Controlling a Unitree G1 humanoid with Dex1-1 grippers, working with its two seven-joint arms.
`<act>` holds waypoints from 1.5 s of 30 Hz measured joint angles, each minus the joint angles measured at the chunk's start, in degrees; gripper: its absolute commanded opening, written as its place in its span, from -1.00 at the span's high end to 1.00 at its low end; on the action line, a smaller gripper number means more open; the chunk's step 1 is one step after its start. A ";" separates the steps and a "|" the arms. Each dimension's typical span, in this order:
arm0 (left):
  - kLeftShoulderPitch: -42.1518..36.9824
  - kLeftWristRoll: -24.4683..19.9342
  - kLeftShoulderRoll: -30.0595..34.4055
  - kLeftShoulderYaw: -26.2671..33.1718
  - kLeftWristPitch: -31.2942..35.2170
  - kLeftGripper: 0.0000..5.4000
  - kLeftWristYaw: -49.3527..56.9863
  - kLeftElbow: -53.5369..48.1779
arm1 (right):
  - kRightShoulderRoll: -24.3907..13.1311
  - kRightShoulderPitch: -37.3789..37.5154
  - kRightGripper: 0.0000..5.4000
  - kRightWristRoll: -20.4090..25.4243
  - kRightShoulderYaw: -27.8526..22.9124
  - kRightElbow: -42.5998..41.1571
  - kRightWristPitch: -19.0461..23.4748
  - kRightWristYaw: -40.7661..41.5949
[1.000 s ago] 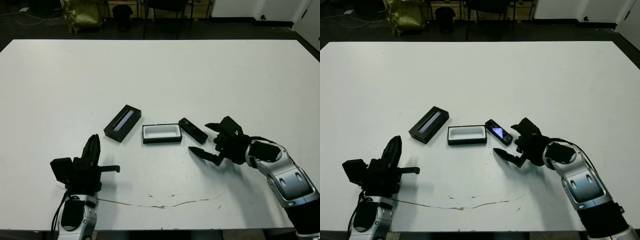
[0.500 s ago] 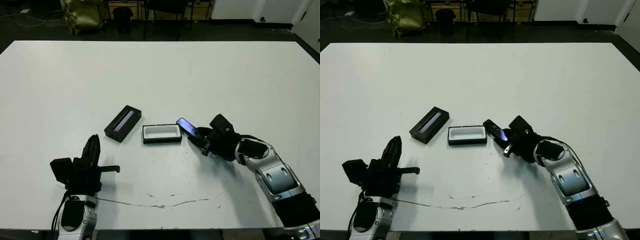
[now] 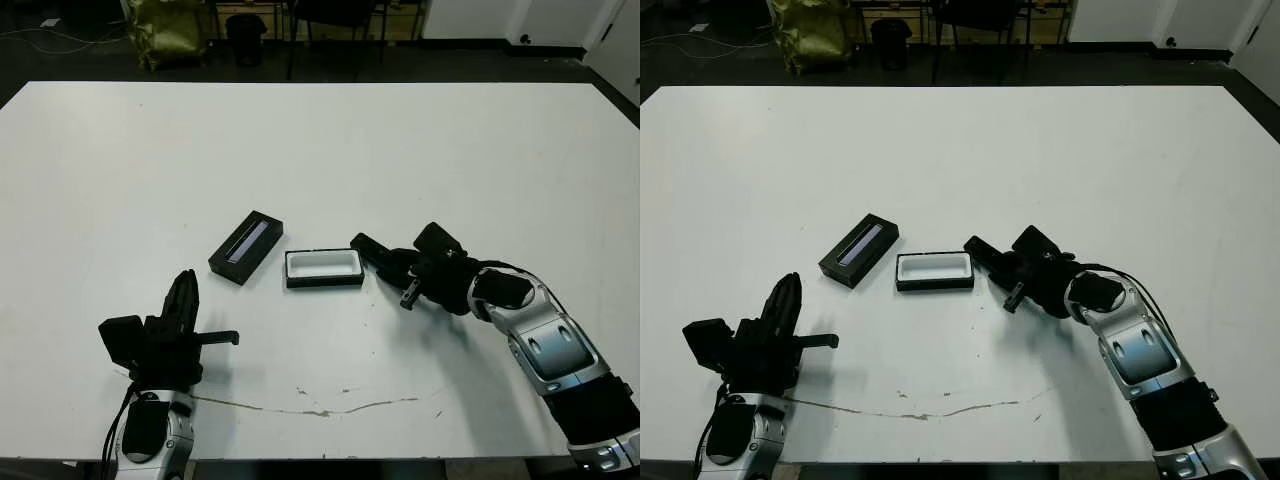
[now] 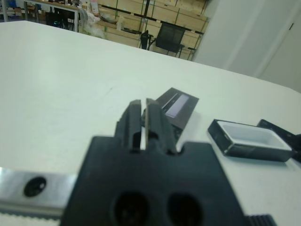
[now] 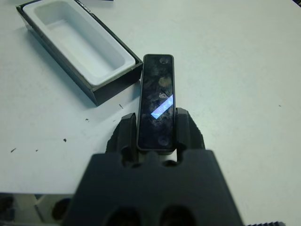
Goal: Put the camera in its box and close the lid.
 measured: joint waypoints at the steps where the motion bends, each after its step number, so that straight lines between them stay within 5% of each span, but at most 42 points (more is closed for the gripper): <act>1: 0.11 -0.03 -0.01 0.00 0.00 1.00 0.02 -0.07 | -0.07 0.32 0.76 0.23 -0.47 -0.20 -0.43 0.11; 6: 0.19 -0.79 -0.06 0.07 -0.08 1.00 -0.10 -0.02 | -0.95 -0.19 0.77 1.09 -3.15 2.97 -4.28 3.41; 17: 0.04 -0.60 0.08 0.03 -0.17 1.00 -0.27 0.32 | -4.03 -10.57 0.78 4.60 -13.11 7.32 -5.04 5.47; 23: 0.05 -0.66 -0.03 -0.05 0.03 1.00 -0.16 0.12 | -4.07 -16.13 0.78 5.08 -13.55 10.80 -9.66 9.28; 32: -0.03 -0.38 0.00 -0.06 -0.01 1.00 -0.17 0.11 | -2.75 -28.13 0.78 3.42 -6.20 20.67 -15.36 22.80; 45: -0.01 0.07 0.02 -0.21 0.17 1.00 0.18 -0.44 | 6.15 -34.50 0.78 -2.36 3.91 32.35 -22.36 33.43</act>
